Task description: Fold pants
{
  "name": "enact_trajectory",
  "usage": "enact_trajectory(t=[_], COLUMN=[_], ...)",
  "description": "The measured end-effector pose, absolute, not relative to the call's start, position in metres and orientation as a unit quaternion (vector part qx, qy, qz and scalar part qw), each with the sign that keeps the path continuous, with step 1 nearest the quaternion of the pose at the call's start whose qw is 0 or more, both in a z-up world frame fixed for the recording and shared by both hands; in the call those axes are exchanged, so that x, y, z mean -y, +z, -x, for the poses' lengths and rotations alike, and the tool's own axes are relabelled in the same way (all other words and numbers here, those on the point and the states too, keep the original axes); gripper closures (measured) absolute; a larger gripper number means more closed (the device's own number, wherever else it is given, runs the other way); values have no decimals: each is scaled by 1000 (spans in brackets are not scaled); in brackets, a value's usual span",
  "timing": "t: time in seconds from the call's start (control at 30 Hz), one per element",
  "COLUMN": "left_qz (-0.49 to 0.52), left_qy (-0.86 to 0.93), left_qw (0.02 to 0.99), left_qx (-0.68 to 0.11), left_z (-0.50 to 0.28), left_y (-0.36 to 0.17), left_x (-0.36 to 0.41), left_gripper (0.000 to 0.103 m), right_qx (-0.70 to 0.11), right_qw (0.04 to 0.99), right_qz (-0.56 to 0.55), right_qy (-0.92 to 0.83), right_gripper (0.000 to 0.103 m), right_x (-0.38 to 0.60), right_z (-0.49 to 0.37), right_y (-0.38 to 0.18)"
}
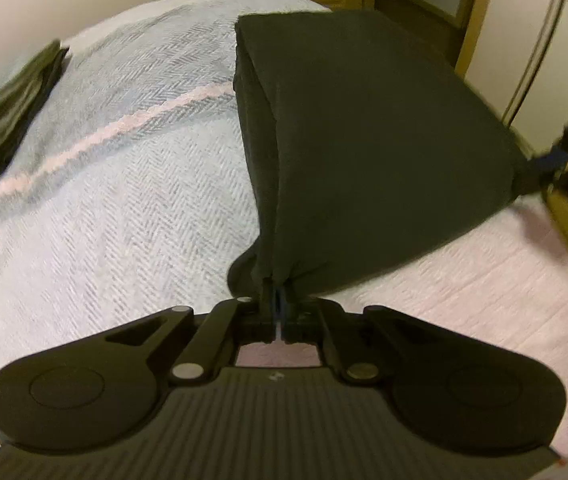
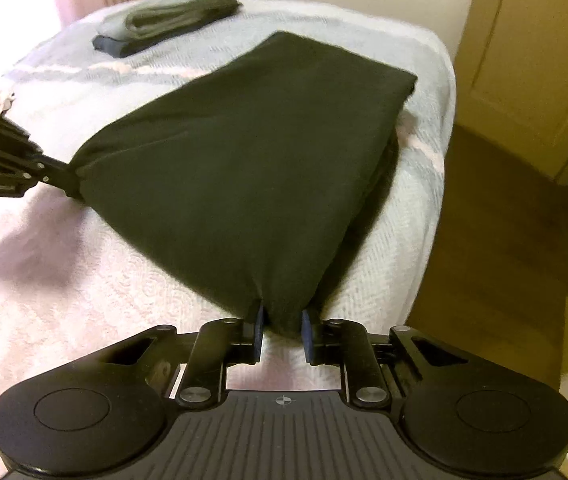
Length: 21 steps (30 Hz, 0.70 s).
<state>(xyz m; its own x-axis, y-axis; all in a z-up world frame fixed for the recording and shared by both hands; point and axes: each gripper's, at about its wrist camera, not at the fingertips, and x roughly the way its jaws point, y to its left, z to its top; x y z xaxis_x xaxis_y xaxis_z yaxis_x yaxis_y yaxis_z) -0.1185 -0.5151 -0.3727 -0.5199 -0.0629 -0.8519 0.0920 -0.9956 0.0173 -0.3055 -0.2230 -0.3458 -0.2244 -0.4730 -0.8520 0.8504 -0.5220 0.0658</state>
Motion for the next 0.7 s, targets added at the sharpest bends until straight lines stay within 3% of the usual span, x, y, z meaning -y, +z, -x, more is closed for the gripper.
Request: enact_trajectory(t=[0.2,0.33,0.37,0.43,0.7], left_qz=[-439,-456,-459,-453,-478], left_qy=[-893,-886,-884,-885,-872], left_qw=[48,43,44,52,65], left_qx=[-84,-70,-70,-89,-82], left_z=[126,155,160,162,168], left_y=[-342,-352,-357,-360,-365], left_x=[533,528,528,531,530], left_gripper=[93,92,93,103,100], right_qx=[-78,-37,-32,-40,-90], right_qw=[408,396,395,399,385], right_qz=[-492,-509,-513,-506,-523], right_qy=[-765,-764,-761,-764,-755], right_gripper=[79,78,78,93,96], right_x=[221,230,231,231,245], right_z=[344,358,359,359,362], right_y=[-335,-340,-343,-344,-342])
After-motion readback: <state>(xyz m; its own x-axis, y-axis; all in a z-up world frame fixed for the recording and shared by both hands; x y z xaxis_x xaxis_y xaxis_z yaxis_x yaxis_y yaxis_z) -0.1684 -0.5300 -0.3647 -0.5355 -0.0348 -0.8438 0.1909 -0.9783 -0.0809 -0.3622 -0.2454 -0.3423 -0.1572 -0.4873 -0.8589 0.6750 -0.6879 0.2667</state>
